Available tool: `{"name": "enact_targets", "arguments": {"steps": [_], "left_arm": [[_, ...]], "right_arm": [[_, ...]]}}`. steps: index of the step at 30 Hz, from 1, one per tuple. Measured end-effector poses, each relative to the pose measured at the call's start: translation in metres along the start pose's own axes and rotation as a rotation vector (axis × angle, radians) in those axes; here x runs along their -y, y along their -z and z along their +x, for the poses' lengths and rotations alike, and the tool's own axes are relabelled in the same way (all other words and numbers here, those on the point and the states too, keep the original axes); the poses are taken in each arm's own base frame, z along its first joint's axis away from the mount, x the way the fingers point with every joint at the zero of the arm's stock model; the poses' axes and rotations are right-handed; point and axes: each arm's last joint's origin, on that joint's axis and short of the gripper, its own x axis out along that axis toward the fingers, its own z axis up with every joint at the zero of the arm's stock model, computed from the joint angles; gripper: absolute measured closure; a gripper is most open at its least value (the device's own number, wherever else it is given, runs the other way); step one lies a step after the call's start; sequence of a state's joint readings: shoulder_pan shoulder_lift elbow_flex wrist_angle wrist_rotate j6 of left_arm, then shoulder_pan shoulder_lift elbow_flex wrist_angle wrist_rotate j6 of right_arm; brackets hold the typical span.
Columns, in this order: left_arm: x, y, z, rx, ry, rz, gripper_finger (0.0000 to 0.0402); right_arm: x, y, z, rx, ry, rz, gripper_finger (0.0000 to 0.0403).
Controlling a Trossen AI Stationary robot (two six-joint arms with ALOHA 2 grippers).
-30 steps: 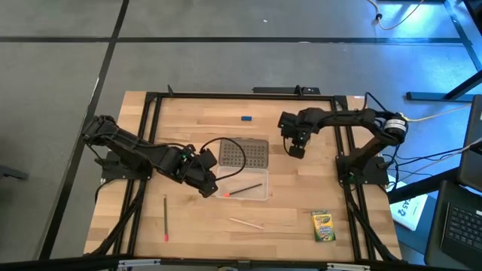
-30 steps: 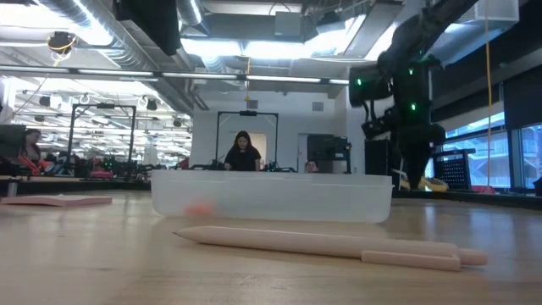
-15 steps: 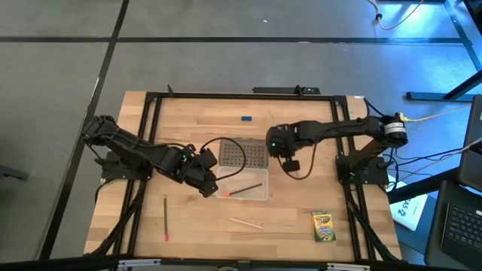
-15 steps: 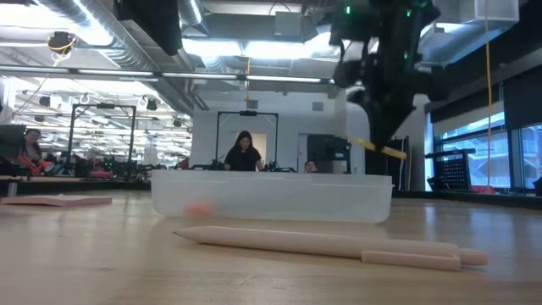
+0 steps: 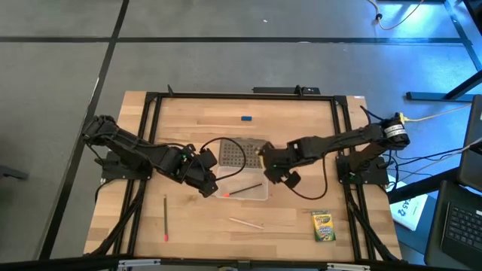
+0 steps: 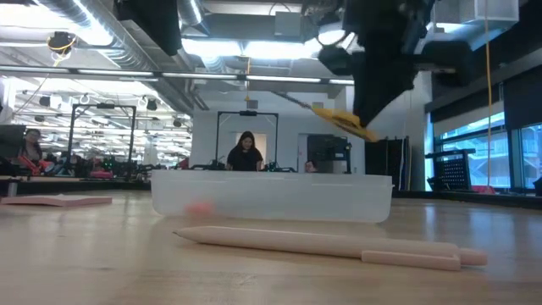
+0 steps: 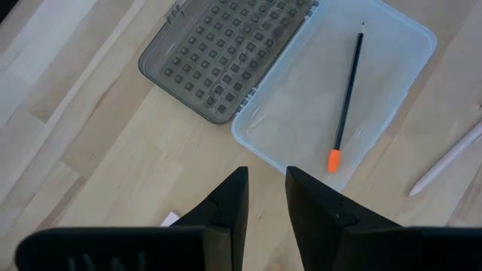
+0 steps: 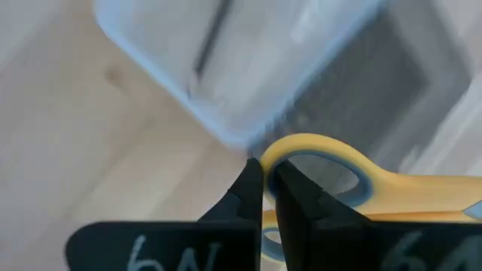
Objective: Pack school essentials
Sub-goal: Put the yellow scissors into the black supply box
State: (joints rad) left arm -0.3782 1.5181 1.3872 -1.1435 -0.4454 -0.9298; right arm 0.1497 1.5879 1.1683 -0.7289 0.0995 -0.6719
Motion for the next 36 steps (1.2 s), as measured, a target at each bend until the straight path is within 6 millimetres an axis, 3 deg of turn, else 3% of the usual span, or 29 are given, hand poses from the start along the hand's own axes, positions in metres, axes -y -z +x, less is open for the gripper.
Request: {"name": "enact_targets", "arguments": {"steps": [11, 17, 36], "left_arm": [[0.007, 0.008, -0.006, 0.040, -0.004, 0.039, 0.0318], [0.009, 0.011, -0.008, 0.061, -0.001, 0.045, 0.0318], [0.009, 0.010, -0.007, 0.063, -0.005, 0.044, 0.0318]], "right_arm": [[-0.012, -0.022, 0.003, 0.240, -0.065, -0.207, 0.0384], [-0.023, -0.021, 0.027, 0.223, -0.100, -0.310, 0.0384], [-0.030, -0.020, 0.081, 0.147, -0.158, -0.311, 0.0383]]}}
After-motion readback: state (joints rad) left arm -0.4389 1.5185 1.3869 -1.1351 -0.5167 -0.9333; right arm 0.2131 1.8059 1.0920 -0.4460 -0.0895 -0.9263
